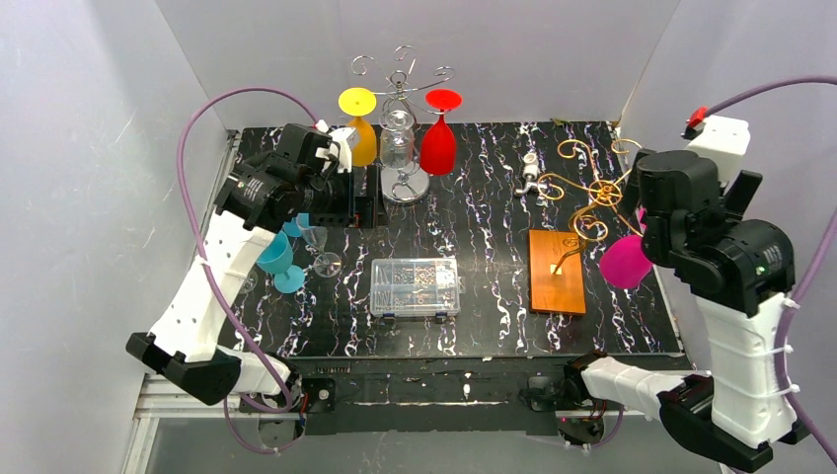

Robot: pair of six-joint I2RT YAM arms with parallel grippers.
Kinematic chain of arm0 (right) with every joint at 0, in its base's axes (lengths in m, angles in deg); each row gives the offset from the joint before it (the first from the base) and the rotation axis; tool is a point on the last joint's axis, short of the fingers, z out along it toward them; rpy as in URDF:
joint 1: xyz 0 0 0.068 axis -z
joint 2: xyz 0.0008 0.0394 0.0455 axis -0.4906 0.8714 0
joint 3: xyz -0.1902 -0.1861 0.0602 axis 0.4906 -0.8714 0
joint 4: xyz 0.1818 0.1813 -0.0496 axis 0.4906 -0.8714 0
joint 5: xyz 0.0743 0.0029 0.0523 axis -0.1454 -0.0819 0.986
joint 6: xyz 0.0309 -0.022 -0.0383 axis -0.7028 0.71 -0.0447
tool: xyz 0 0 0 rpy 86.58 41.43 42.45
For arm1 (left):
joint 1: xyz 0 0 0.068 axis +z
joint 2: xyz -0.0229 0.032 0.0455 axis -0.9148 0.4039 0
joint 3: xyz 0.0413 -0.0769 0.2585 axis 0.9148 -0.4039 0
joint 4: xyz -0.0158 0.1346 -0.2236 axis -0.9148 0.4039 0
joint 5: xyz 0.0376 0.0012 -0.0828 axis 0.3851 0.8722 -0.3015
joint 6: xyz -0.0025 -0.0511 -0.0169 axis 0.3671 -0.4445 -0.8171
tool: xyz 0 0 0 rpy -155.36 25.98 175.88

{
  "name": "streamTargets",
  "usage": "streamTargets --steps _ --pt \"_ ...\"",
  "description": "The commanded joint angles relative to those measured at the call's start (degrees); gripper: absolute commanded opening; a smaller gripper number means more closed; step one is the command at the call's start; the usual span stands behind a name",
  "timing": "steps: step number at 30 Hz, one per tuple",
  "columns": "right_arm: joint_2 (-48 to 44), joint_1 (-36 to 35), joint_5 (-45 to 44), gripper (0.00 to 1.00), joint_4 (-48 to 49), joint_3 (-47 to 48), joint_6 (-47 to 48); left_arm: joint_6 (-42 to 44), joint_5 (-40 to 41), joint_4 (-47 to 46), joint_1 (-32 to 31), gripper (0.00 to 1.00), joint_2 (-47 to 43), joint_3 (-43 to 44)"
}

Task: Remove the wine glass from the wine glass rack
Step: Pick up the wine glass from the wine rack.

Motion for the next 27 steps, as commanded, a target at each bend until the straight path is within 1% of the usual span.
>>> streamTargets --steps 1,5,10,14,20,27 --pt "0.7 0.2 -2.1 1.0 0.3 -4.4 -1.6 0.8 -1.1 -0.2 -1.1 0.98 0.1 0.9" --pt "1.0 0.2 -0.6 1.0 0.6 -8.2 -2.2 0.9 -1.3 -0.5 -1.3 0.98 0.2 0.3" --pt "1.5 0.5 -0.5 1.0 0.6 -9.4 -2.2 0.8 -1.6 -0.9 -1.4 0.98 0.3 -0.3" --pt "1.2 2.3 -0.4 1.0 0.7 -11.7 -2.1 0.9 -1.6 -0.9 -1.4 0.98 0.3 -0.3" --pt "0.5 4.3 -1.3 1.0 0.8 -12.5 -1.7 0.9 -2.1 -1.2 -1.4 0.98 0.5 -0.9" --pt "-0.4 4.7 -2.0 1.0 0.6 -12.2 -1.7 0.7 -2.5 -1.6 -1.5 0.98 0.8 -1.5"
